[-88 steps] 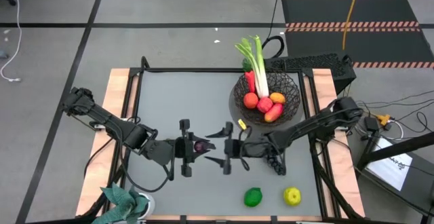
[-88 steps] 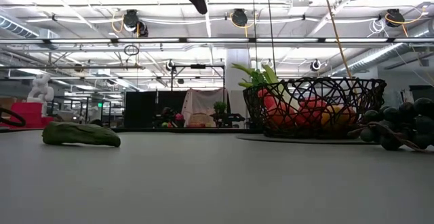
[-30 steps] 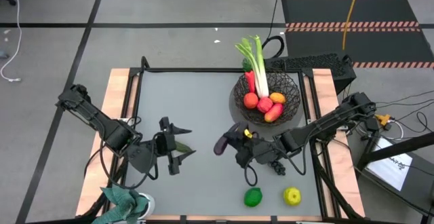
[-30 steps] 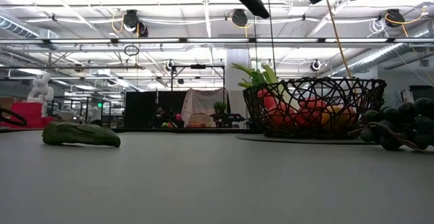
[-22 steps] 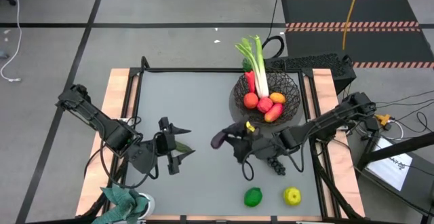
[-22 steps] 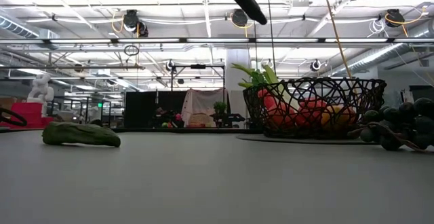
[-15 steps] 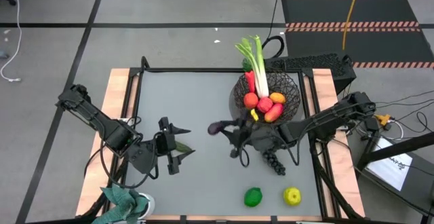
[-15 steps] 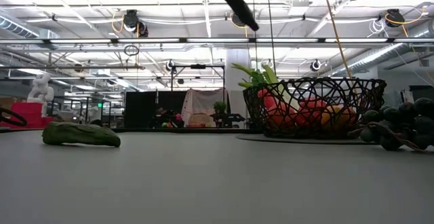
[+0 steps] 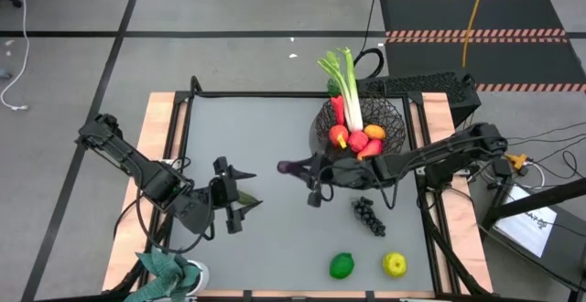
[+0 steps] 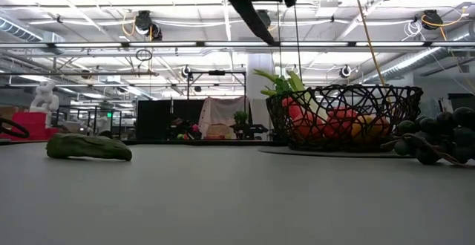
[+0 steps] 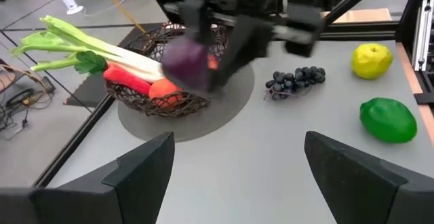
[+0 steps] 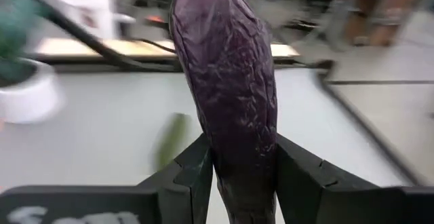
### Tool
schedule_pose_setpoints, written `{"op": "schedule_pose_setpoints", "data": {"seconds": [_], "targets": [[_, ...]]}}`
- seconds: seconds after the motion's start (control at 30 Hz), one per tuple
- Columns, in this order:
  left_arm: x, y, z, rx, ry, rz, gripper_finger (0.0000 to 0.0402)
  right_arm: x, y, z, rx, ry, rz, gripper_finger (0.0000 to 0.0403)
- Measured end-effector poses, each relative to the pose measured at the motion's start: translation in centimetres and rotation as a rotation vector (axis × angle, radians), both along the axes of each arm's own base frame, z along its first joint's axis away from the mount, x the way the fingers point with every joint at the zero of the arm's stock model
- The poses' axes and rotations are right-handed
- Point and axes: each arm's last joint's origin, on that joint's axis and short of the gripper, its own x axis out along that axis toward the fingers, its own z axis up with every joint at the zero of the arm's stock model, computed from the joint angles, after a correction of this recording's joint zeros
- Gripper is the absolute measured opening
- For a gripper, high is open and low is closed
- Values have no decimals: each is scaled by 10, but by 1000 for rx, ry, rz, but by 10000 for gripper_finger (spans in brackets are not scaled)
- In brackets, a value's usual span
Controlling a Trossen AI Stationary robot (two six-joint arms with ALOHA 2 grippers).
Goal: Build produce basket
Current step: Put the eggplant into the black wire basket, then put the chili pepper into the black wire basket
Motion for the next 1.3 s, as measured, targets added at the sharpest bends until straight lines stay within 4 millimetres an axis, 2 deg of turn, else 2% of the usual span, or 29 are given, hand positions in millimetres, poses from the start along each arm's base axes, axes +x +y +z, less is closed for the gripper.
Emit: {"op": "schedule_pose_setpoints", "data": {"seconds": [0.3, 0.53, 0.67, 1.0, 1.17, 1.3], "targets": [[-4, -4, -6, -124, 25, 13, 331, -15, -44, -11, -263, 222, -407, 123], [-2, -19, -20, -123, 75, 6, 331, -27, -95, -46, -191, 274, -576, 123], [1, -25, -27, -106, 97, -4, 331, -36, -114, -61, -128, 254, -668, 123], [3, -24, -29, -101, 112, -12, 331, -42, -123, -70, 105, 244, -671, 135], [3, -24, -29, -70, 122, -29, 331, -49, -122, -74, 120, 312, -694, 181], [4, -22, -29, -53, 133, -29, 331, -53, -115, -66, 125, 301, -674, 223]]}}
